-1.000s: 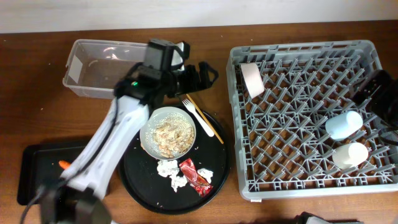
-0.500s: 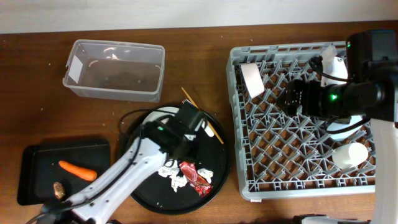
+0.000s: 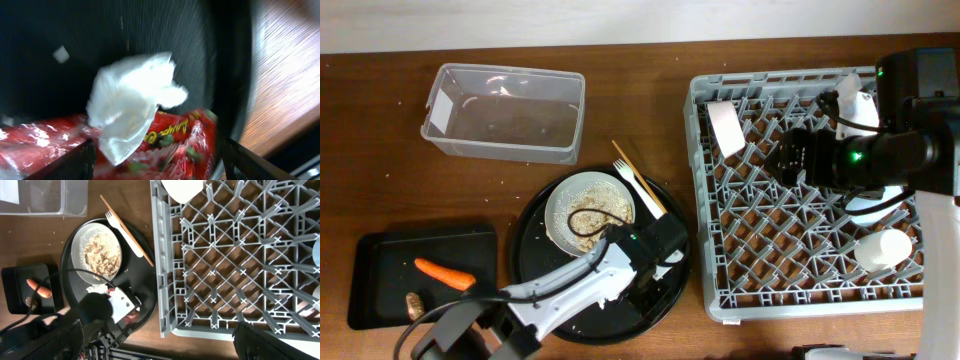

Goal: Sort waste into correct bins and load items into the dishwasher rack
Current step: 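Grasp the red wrapper with the left gripper and drop it in the bin, then grasp a white tissue with the left gripper and drop it in the bin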

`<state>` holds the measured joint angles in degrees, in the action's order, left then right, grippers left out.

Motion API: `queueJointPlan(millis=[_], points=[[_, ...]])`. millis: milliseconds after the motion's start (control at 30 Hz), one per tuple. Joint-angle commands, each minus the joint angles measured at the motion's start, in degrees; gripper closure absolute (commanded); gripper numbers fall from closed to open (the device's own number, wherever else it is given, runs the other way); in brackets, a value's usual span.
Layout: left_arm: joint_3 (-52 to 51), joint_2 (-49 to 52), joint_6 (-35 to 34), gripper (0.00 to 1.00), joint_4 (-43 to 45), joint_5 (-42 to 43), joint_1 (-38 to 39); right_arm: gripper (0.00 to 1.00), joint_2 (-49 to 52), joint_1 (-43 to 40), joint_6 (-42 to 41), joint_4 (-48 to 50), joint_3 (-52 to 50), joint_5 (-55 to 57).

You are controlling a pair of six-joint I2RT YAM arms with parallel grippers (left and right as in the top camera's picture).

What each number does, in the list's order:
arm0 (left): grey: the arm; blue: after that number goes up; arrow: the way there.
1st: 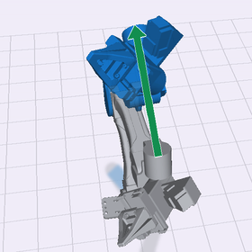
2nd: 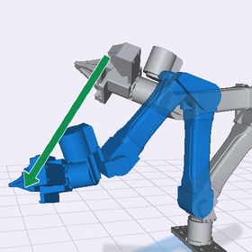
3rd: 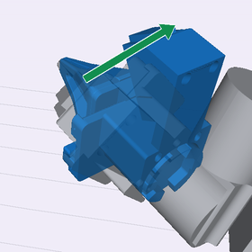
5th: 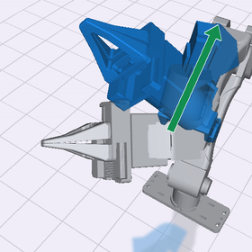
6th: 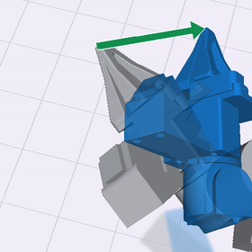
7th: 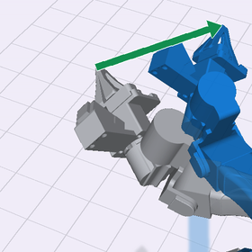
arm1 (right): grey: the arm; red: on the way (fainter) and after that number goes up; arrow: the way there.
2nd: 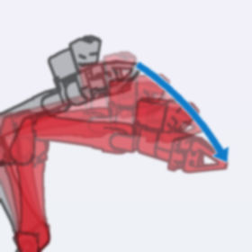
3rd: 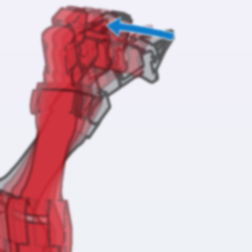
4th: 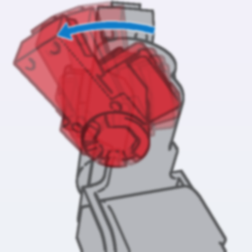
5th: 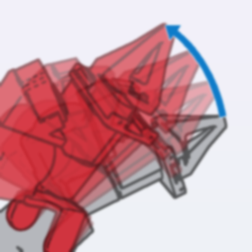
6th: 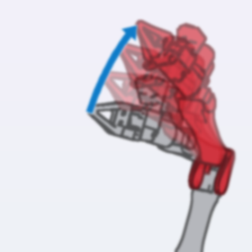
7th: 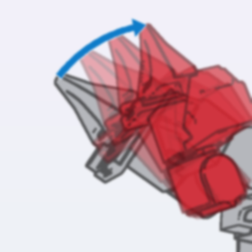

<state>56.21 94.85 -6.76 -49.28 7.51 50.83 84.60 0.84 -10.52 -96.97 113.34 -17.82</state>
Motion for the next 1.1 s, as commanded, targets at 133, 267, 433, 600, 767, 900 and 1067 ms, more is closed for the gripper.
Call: queueJointPlan(millis=[133,267,433,600,767,900,1067], points=[[-2.1,1.4,-0.9,0.93,0.4,-2.8,0.0,0.01,-0.3,0.3,0.2,-0.3,0.3,0.5],[20.3,0.1,-1.3,0.99,-24.2,-6.4,-0.2,0.02,-0.3,0.3,0.2,-0.3,0.3,0.5],[35.1,0.0,3.9,0.99,-22.1,-22.4,-17.5,0.01,-0.3,0.3,0.2,-0.3,0.3,0.5],[35.0,7.4,9.2,0.28,19.3,-6.6,-44.0,0.01,-0.3,0.3,0.2,-0.3,0.3,0.5],[36.2,0.7,9.0,0.05,5.0,-3.8,-44.7,0.01,-0.3,0.3,0.2,-0.3,0.3,0.5],[36.2,-8.4,1.5,0.09,-21.7,-3.9,-36.1,0.02,-0.3,0.3,0.2,-0.3,0.3,0.5],[12.2,-8.4,-19.6,0.16,-30.5,-4.2,-19.9,0.02,-0.3,0.3,0.2,-0.3,0.3,0.5]])
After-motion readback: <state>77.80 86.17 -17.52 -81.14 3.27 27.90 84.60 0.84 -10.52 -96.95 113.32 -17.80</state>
